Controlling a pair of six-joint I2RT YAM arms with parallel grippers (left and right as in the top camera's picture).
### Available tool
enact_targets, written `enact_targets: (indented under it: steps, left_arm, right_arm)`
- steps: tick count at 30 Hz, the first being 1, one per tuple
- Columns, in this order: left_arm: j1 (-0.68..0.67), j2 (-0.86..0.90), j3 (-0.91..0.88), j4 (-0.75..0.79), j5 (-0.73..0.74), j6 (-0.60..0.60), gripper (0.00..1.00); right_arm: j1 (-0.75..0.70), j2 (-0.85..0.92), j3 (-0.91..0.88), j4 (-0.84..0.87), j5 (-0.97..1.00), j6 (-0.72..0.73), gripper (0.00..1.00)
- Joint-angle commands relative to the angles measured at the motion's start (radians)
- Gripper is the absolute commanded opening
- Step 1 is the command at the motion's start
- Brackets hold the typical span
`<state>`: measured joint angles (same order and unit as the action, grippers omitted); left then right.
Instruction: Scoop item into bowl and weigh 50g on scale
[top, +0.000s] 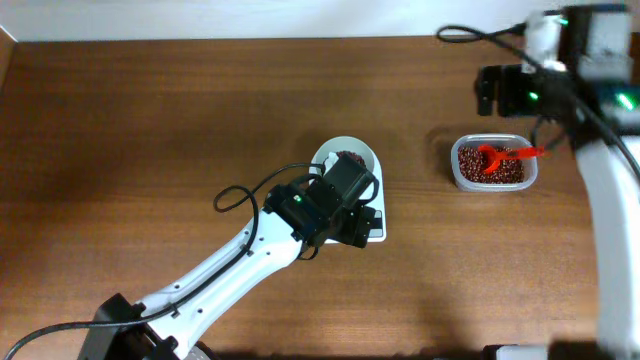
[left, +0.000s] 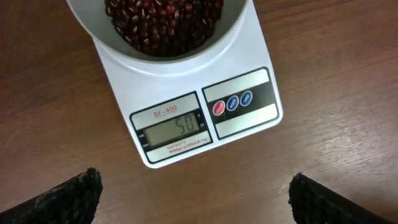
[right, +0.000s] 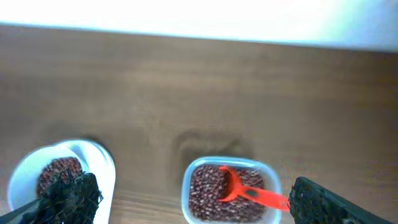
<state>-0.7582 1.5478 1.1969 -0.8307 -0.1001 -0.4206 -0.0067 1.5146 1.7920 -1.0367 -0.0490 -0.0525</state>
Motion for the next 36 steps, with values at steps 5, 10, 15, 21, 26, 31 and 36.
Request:
enact_targets:
  steps: [5, 10, 15, 21, 26, 31, 36]
  left_arm:
    - [-0.005, -0.005, 0.007, -0.001, 0.007, -0.005, 0.99]
    - [-0.005, -0.005, 0.007, -0.001, 0.007, -0.005, 0.99]
    - [-0.005, -0.005, 0.007, -0.001, 0.007, -0.005, 0.99]
    - [-0.005, -0.005, 0.007, -0.001, 0.007, -0.005, 0.99]
    - [-0.005, -0.005, 0.007, -0.001, 0.007, -0.005, 0.99]
    - [-0.005, -0.005, 0.007, -0.001, 0.007, -0.005, 0.99]
    - [-0.005, -0.005, 0.007, -0.001, 0.007, -0.005, 0.99]
  right_arm:
    - [0.001, -0.521, -0.578, 0.395, 0.017, 0.002, 0.99]
    - [0.001, -0.928, -1.221, 0.954, -0.025, 0.010, 0.99]
    - [0.000, -1.243, -1.531, 1.123, -0.056, 0.022, 0.99]
    - [0.001, -1.509, -1.713, 1.153, -0.056, 0.170, 0.99]
    - [0.010, -1.511, -1.786, 1.213, -0.052, 0.169, 0.99]
    - [0.011, -1.510, -1.786, 0.966, -0.044, 0.169, 0.99]
    - [0.013, -1.508, -1.786, 0.966, -0.045, 0.169, 0.99]
